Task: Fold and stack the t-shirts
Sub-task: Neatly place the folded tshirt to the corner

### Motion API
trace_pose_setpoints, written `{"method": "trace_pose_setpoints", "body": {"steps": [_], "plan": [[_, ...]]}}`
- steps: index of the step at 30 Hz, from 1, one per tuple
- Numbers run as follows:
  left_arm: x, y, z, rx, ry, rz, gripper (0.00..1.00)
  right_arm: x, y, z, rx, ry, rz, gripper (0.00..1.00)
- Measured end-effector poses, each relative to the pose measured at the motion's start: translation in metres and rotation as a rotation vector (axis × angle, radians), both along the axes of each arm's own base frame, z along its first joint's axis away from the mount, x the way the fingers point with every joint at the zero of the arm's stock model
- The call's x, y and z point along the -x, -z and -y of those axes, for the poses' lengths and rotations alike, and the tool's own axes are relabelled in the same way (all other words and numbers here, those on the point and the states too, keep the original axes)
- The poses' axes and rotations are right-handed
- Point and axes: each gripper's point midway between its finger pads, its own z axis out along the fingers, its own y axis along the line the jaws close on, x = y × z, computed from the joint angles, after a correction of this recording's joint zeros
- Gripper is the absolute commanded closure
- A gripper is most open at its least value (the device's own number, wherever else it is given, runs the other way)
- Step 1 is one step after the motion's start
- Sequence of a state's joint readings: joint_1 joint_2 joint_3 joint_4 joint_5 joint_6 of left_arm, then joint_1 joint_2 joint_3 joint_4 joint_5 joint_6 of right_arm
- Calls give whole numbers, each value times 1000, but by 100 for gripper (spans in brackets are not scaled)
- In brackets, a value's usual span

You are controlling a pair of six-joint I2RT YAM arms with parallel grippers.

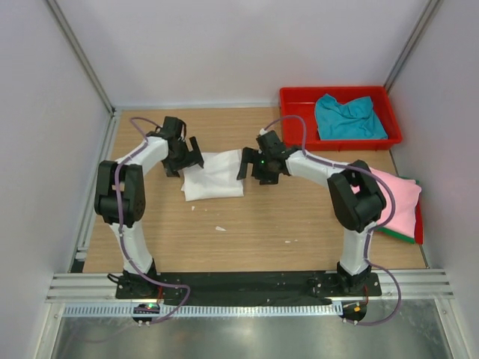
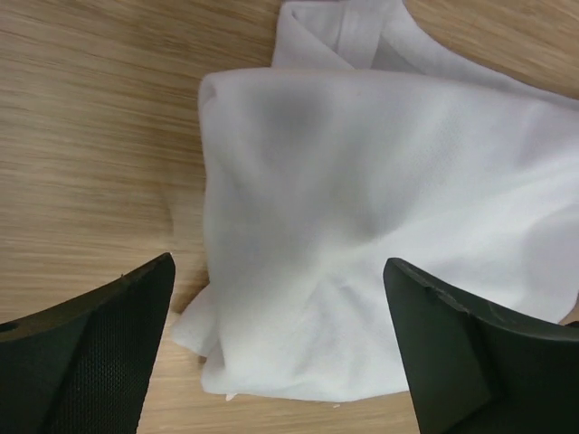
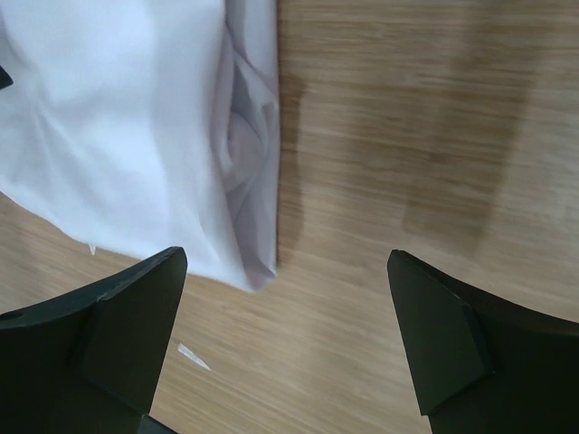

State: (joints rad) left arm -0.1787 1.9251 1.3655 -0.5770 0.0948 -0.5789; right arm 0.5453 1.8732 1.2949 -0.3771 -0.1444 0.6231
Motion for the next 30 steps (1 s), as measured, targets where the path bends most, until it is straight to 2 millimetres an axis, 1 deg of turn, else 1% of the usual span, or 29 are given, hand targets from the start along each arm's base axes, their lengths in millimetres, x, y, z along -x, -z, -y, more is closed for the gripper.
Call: {"method": "trace_pose_setpoints", "body": {"steps": [3,5,9,11,13,14,18,21,22,24,25,26,27,30], "plan": [[-2,-9,-12,-61,-18,-9,0,-8,14,-21,-37,-10,6,0],[2,-12,-21,-87,-36,-35,0,-13,19,-28,-55,-3,11,0],[18,-20,-43,-110,-84,-90,0,-32,17,-42,-101,35,43,4],[24,-32,-53,-110,-109,-94,0,-39,18,-46,-116,59,48,8],[29,-51,-61,-105,-133,-68,0,-45,18,-50,-131,84,47,11],[31,-61,-63,-101,-143,-50,0,-47,19,-52,-137,97,44,15],[39,-102,-68,-70,-175,34,0,-56,21,-61,-133,124,41,24],[44,-122,-69,-51,-181,74,0,-60,24,-66,-94,133,39,37],[47,-127,-70,-46,-184,83,0,-61,26,-68,-81,135,40,48],[50,-134,-73,-38,-191,90,0,-60,31,-68,-42,140,34,60],[51,-136,-74,-35,-194,91,0,-59,33,-67,-26,145,35,78],[54,-137,-76,-31,-199,89,0,-57,35,-64,-4,150,28,90],[55,-138,-78,-28,-205,86,0,-54,38,-62,13,151,21,99],[57,-139,-85,-16,-225,76,0,-52,40,-58,48,160,15,99]]}}
